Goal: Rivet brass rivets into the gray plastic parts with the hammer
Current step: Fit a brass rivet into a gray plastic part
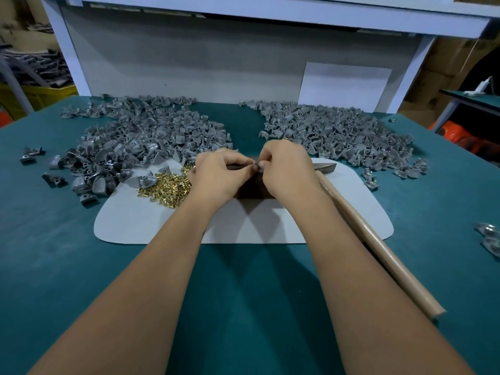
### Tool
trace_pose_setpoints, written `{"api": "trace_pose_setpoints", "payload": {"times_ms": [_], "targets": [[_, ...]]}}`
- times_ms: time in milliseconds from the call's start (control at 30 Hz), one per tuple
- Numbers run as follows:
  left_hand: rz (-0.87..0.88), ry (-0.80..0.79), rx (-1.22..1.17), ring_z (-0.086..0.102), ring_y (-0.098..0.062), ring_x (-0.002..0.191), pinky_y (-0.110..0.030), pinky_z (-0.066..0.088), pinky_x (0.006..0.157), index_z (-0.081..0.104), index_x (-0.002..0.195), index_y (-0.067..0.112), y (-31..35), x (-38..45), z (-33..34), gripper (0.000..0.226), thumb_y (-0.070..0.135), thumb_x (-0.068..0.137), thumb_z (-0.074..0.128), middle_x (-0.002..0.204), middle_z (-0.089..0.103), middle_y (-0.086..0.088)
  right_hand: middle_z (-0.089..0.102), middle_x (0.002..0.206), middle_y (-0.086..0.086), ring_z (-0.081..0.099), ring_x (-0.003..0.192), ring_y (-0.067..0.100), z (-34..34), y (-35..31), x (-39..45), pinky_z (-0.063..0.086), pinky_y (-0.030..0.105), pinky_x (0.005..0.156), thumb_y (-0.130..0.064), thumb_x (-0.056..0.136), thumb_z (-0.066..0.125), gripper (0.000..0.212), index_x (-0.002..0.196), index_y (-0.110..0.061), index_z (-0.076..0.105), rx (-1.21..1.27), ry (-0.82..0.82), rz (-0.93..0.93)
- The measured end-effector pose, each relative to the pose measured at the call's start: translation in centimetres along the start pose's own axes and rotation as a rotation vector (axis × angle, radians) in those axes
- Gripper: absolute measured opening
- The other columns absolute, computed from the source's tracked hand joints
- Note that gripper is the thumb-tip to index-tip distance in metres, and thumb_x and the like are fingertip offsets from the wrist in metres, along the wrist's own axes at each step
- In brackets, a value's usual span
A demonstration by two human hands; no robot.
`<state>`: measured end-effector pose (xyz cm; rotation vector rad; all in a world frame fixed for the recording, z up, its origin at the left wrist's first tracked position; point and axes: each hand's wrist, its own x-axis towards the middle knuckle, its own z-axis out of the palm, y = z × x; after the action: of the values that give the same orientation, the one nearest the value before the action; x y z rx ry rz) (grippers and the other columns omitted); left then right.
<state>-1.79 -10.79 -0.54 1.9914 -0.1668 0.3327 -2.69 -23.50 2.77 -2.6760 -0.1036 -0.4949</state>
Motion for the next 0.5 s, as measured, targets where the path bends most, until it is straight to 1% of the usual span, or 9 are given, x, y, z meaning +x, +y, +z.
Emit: {"api": "trace_pose_setpoints", "payload": {"times_ms": [67, 133, 233, 267, 333, 400, 433, 500], "targets": [[0.010, 0.003, 0.017, 0.060, -0.021, 0.114, -0.052, 0.040, 0.105, 0.076, 0.087, 0.034, 0.1, 0.1, 0.0, 0.006, 0.031, 0.082, 0.078, 0.105, 0.072, 0.004, 0.066, 0.091, 0.006, 0.058, 0.088, 0.024, -0.1, 0.4, 0.2, 0.046, 0.029, 0.075, -0.016, 0.091, 0.056, 0.012, 0.089, -0.020, 0.067, 0.041, -0.033, 0.001], [0.025, 0.012, 0.039, 0.059, -0.019, 0.115, -0.051, 0.040, 0.105, 0.074, 0.085, 0.037, 0.1, 0.1, 0.0, 0.006, 0.032, 0.083, 0.077, 0.104, 0.071, 0.007, 0.069, 0.097, 0.006, 0.060, 0.094, 0.023, -0.2, 0.9, 0.4, 0.047, 0.030, 0.082, -0.013, 0.093, 0.053, 0.018, 0.093, -0.018, 0.071, 0.106, -0.038, -0.005], [0.047, 0.008, 0.082, 0.056, -0.019, 0.118, -0.051, 0.038, 0.106, 0.070, 0.082, 0.042, 0.1, 0.2, 0.0, 0.010, 0.033, 0.084, 0.075, 0.106, 0.071, 0.009, 0.067, 0.105, 0.009, 0.060, 0.101, 0.024, -0.5, 1.4, 0.2, 0.047, 0.036, 0.094, -0.005, 0.095, 0.044, 0.028, 0.101, -0.010, 0.070, 0.376, 0.001, 0.063], [0.054, 0.008, 0.094, 0.056, -0.020, 0.119, -0.051, 0.037, 0.107, 0.068, 0.081, 0.043, 0.1, 0.2, -0.1, 0.012, 0.034, 0.084, 0.075, 0.106, 0.070, 0.009, 0.066, 0.103, 0.009, 0.061, 0.101, 0.025, -0.4, 1.4, 0.2, 0.047, 0.038, 0.095, -0.003, 0.095, 0.042, 0.029, 0.102, -0.009, 0.069, 0.433, 0.018, 0.083], [0.072, 0.007, 0.110, 0.054, -0.021, 0.120, -0.051, 0.036, 0.107, 0.066, 0.081, 0.045, 0.1, 0.2, -0.1, 0.015, 0.034, 0.085, 0.075, 0.104, 0.069, 0.011, 0.063, 0.098, 0.007, 0.061, 0.099, 0.025, -0.3, 1.5, 0.1, 0.048, 0.037, 0.093, -0.002, 0.095, 0.040, 0.031, 0.101, -0.010, 0.069, 0.455, 0.035, 0.093], [0.080, 0.011, 0.180, 0.050, -0.020, 0.125, -0.050, 0.030, 0.108, 0.066, 0.082, 0.046, 0.0, 0.3, -0.1, 0.012, 0.037, 0.085, 0.073, 0.101, 0.064, 0.016, 0.061, 0.096, 0.005, 0.061, 0.097, 0.024, -0.2, 1.6, 0.1, 0.048, 0.037, 0.091, -0.001, 0.095, 0.039, 0.031, 0.100, -0.010, 0.068, 0.459, 0.031, 0.080], [0.083, 0.019, 0.227, 0.046, -0.018, 0.127, -0.047, 0.026, 0.107, 0.068, 0.084, 0.046, 0.0, 0.3, -0.1, 0.008, 0.039, 0.085, 0.072, 0.100, 0.062, 0.019, 0.062, 0.097, 0.005, 0.061, 0.097, 0.023, -0.2, 1.6, 0.1, 0.049, 0.036, 0.092, -0.001, 0.095, 0.039, 0.031, 0.100, -0.010, 0.068, 0.457, 0.023, 0.069], [0.090, 0.035, 0.277, 0.040, -0.016, 0.128, -0.039, 0.020, 0.099, 0.069, 0.083, 0.046, 0.0, 0.3, 0.0, 0.006, 0.041, 0.086, 0.071, 0.096, 0.059, 0.023, 0.065, 0.100, 0.005, 0.060, 0.097, 0.019, 0.0, 1.8, 0.1, 0.048, 0.032, 0.091, -0.003, 0.095, 0.044, 0.027, 0.100, -0.012, 0.068, 0.419, 0.007, 0.038]]}}
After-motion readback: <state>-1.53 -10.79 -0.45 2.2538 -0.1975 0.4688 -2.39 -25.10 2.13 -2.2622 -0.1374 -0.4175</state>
